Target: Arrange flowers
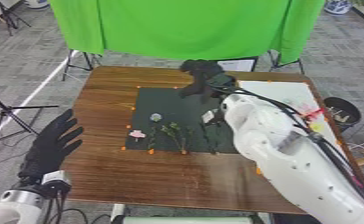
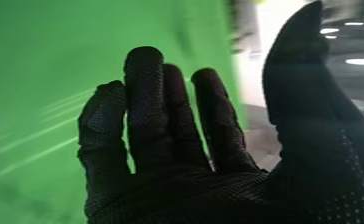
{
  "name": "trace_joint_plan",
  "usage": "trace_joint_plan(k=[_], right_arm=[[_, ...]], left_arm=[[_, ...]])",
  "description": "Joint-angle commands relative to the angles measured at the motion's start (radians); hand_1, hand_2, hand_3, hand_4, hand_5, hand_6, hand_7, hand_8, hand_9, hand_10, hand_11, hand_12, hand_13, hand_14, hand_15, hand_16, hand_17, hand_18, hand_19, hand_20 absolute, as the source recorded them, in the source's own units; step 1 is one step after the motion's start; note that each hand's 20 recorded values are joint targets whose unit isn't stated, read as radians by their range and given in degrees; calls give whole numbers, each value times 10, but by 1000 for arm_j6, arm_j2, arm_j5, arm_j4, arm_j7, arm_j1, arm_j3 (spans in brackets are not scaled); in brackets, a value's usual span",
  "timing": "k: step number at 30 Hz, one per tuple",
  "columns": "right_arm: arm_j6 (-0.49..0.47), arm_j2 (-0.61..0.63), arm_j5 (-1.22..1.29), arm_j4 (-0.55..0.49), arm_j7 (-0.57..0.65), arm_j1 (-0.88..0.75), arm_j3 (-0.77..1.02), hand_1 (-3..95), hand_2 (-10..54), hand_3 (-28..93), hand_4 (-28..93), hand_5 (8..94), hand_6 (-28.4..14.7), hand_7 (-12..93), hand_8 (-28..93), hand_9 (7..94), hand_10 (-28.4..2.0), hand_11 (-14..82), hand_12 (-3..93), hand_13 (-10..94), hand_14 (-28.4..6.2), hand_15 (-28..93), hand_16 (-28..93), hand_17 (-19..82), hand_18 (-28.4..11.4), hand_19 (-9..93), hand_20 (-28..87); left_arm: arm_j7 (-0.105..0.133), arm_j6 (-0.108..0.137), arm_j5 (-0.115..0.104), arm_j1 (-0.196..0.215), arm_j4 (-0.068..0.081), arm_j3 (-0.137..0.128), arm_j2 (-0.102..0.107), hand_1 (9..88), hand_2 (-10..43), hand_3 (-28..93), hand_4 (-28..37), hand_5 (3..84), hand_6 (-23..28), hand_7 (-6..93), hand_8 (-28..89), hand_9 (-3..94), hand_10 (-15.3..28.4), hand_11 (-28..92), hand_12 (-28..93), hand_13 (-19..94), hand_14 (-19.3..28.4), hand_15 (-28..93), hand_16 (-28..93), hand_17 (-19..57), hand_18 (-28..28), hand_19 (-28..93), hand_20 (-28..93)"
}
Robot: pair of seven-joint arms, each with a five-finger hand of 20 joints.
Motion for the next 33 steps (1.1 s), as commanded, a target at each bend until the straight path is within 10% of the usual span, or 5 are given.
trace_joint_plan(k=[1, 14, 33], right_arm=[[71, 359, -64, -29, 203, -397, 354, 270, -95, 918, -250, 315, -49, 347, -149, 363, -152, 271, 255, 384, -115, 706, 182, 191, -208, 773, 556], [27, 385, -96, 21, 301, -633, 566, 261, -95, 870, -283, 495, -40, 346, -143, 566, -124, 289, 228, 499, -88, 654, 226, 237, -198, 788, 534], [199, 403, -203, 161, 358, -527, 400, 266, -95, 867, -283, 494, -45, 356, -144, 573, -125, 299, 238, 526, -81, 644, 253, 250, -199, 796, 539]], left_arm=[[-11, -15, 2, 24, -4, -10, -14, 254, -14, 690, -249, 233, 29, 173, -91, 174, 104, 144, 202, 137, 134, 240, 43, -140, 214, 353, 106], [-18, -22, 3, 16, 3, -2, -16, 255, -14, 690, -251, 233, 29, 173, -91, 174, 104, 142, 203, 137, 134, 239, 43, -140, 214, 354, 106], [-15, -13, 4, 25, -1, -3, -18, 254, -14, 692, -250, 233, 28, 173, -91, 174, 104, 144, 203, 137, 133, 237, 44, -140, 215, 355, 106]])
